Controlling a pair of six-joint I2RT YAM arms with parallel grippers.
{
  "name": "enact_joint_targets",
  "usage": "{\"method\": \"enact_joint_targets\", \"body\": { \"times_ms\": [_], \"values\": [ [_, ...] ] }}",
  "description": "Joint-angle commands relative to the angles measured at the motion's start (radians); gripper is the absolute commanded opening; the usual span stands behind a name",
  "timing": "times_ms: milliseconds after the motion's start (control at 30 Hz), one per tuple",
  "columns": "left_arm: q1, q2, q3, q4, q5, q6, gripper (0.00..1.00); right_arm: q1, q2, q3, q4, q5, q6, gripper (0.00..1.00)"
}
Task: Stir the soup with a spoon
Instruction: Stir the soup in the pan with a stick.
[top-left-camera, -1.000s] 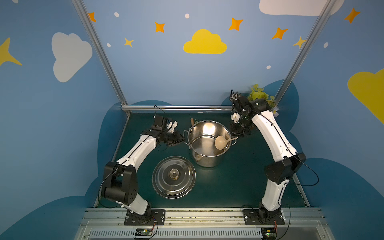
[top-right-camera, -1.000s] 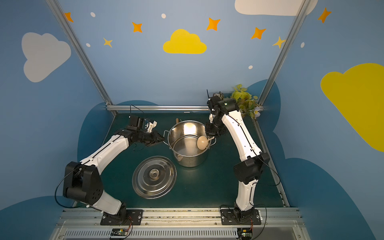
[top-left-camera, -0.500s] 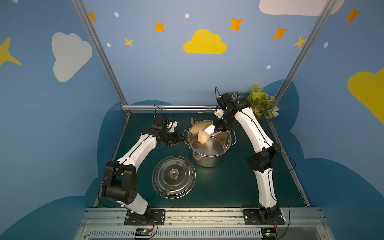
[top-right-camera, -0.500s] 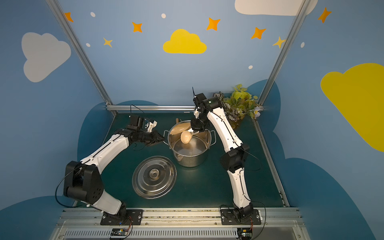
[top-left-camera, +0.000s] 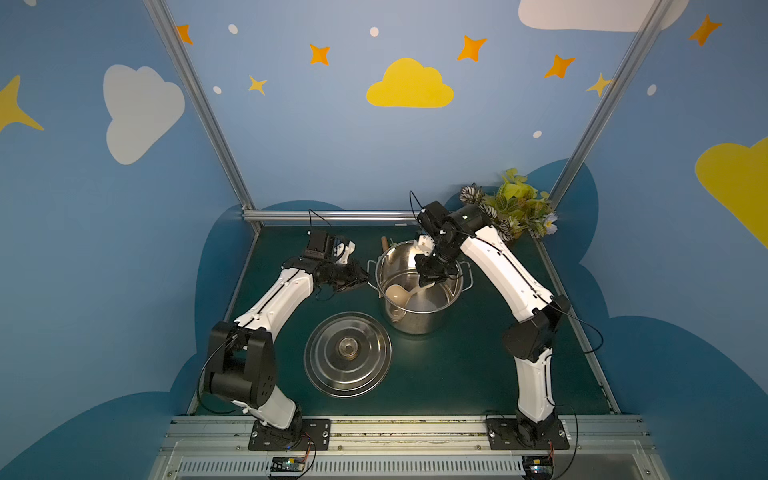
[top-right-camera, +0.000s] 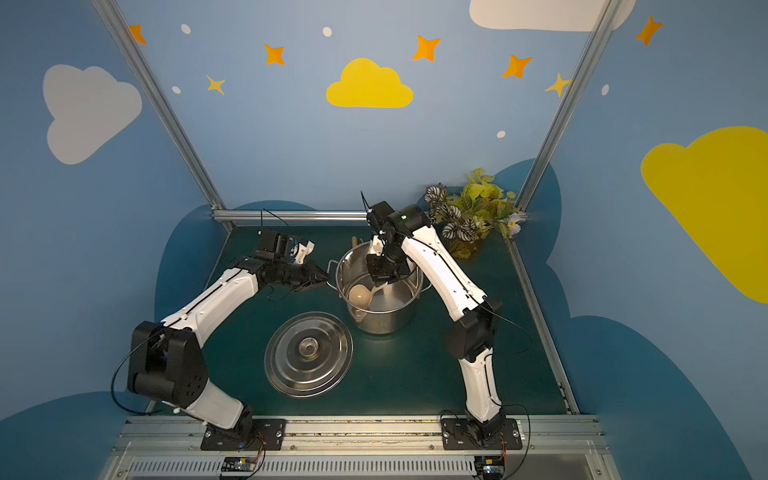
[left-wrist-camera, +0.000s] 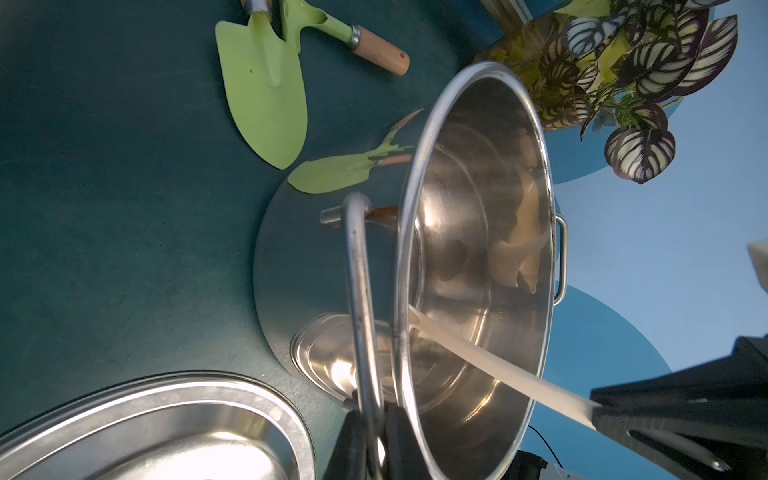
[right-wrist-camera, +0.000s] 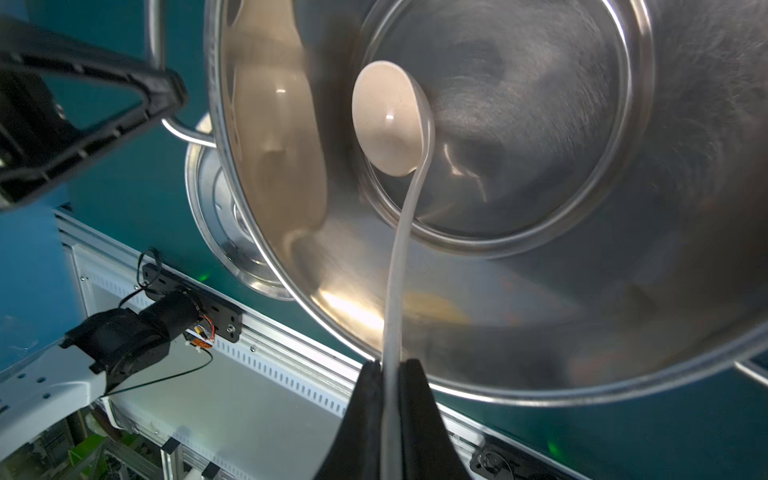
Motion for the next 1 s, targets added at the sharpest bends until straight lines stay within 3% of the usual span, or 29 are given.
{"method": "enact_joint_targets", "body": {
  "times_ms": [0,167,367,667,967],
  "values": [
    [-0.009,0.019,0.007,-0.047,0.03,0.045,0.12,-0.013,-0.106,-0.074,-0.035,0.082,-0.004,0.0],
    [-0.008,0.016,0.006,-0.046,0.03,0.045,0.12,-0.067,-0.163,-0.164,-0.038,0.143,-0.003,0.0],
    [-0.008,0.014,0.003,-0.047,0.032,0.045,0.12,-0.146,-0.141,-0.16,-0.021,0.153,-0.02,0.0],
    [-0.008,0.024,-0.001,-0.043,0.038,0.043,0.12,-0.179,0.013,0.021,-0.006,0.106,-0.019,0.0],
    [-0.009,0.037,0.001,-0.035,0.041,0.042,0.12,-0.106,0.187,0.247,0.025,-0.033,-0.007,0.0]
  ]
}}
